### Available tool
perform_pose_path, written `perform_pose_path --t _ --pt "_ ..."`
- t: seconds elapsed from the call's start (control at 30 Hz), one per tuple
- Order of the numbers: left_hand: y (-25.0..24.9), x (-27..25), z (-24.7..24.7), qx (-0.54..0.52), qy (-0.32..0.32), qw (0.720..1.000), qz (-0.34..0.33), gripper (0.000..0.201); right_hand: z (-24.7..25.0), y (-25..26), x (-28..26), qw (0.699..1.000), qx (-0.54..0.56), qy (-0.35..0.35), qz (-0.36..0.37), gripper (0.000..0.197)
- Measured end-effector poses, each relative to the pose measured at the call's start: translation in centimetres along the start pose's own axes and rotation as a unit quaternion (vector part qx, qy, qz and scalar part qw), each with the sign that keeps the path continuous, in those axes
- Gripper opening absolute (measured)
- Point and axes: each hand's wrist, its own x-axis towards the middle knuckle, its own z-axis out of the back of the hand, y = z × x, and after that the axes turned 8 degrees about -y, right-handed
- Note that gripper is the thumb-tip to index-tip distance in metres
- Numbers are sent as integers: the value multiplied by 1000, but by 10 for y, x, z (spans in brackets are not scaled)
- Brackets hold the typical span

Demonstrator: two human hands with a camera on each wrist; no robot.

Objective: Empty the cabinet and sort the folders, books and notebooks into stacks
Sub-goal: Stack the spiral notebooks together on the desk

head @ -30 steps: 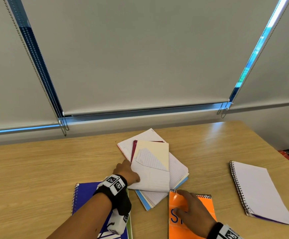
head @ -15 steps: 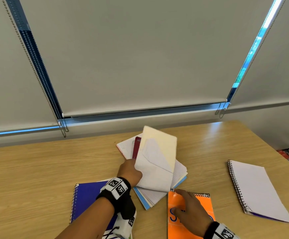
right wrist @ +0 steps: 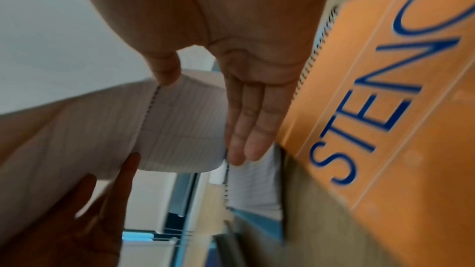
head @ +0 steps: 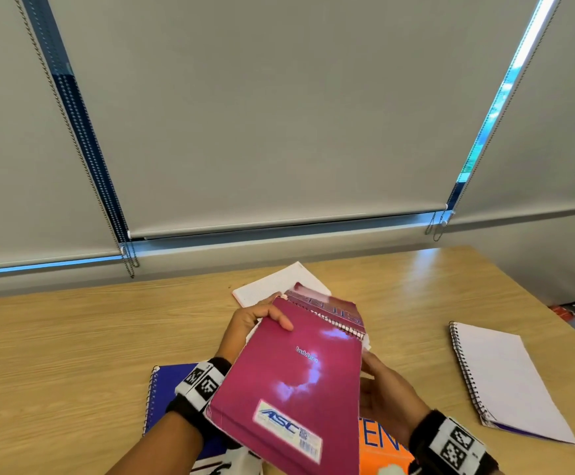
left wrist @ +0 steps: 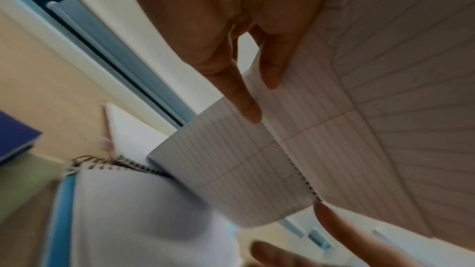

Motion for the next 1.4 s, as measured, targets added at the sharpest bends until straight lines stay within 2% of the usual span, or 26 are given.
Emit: perform_pose_path --t 0.1,0.2,0.23,0.3,0.37,0.47,0.5,0.53,0.6,0.63,0.7,0.77,0.83,0.9,0.93,1.0,1.07,1.13,1.17,1.23,1.27,1.33,1.37,1.4 --pt "-16 -12 -10 8 20 999 -45 11 -11 12 -6 995 84 44 27 34" --pt "-21 -26 -14 -16 7 999 -41 32 -16 34 -27 983 155 78 54 31" --pt "-26 -31 -14 -15 6 999 -43 42 -17 46 -37 979 180 78 55 22" --pt "-32 -38 -13 -14 14 998 -53 46 -8 63 -42 968 221 18 113 26" --pt "-38 -42 -15 -12 31 998 -55 37 0 76 -43 965 184 -31 186 30" --pt "-41 -43 -18 -34 6 998 -42 31 0 77 -50 970 104 19 220 18" --pt "-40 -42 -18 -48 -13 998 -37 29 1 75 -49 968 80 31 236 19" --pt "-39 -41 -18 -48 -33 997 -42 27 1 74 -51 966 54 44 249 29" --pt "-35 -40 -16 47 -68 993 -79 37 7 72 -53 956 9 69 286 51" --pt "-34 -40 -16 125 -71 984 -104 45 5 73 -59 950 -14 78 301 52" --pt "-37 -40 -19 260 -51 949 -168 52 -1 72 -67 942 -36 86 321 29" --pt "-40 -42 -26 315 -26 926 -207 47 -12 68 -77 925 -78 89 362 12" --pt "-44 -43 -33 306 -39 931 -197 35 -20 63 -84 888 -166 96 419 12" --pt "-45 -41 -35 271 -92 941 -180 25 -23 60 -93 855 -241 116 445 17" --pt "-44 -39 -34 252 -120 942 -185 24 -23 60 -100 848 -254 125 447 22" --pt "-47 -36 -30 186 -157 955 -169 38 -21 66 -114 848 -222 113 467 29" --pt "-56 -38 -25 106 -159 973 -131 47 -15 72 -119 851 -163 44 497 28" --pt "-63 -40 -22 27 -128 985 -108 40 -8 76 -108 862 -136 -23 488 13" --pt "-65 -42 -22 -26 -101 990 -93 37 -4 74 -99 871 -152 -28 467 17" --pt "-66 -45 -25 -157 -32 986 -45 38 -2 65 -83 881 -226 15 416 43" --pt "-65 -46 -28 -204 7 979 -23 37 -3 58 -77 891 -240 51 382 49" --pt "-61 -47 -33 -233 86 969 0 23 -7 39 -69 924 -182 139 308 46" --pt "-59 -49 -34 -240 127 962 12 23 -7 30 -68 939 -141 168 263 43" --pt "-56 -52 -34 -246 155 957 19 31 -7 21 -69 951 -108 182 225 43"
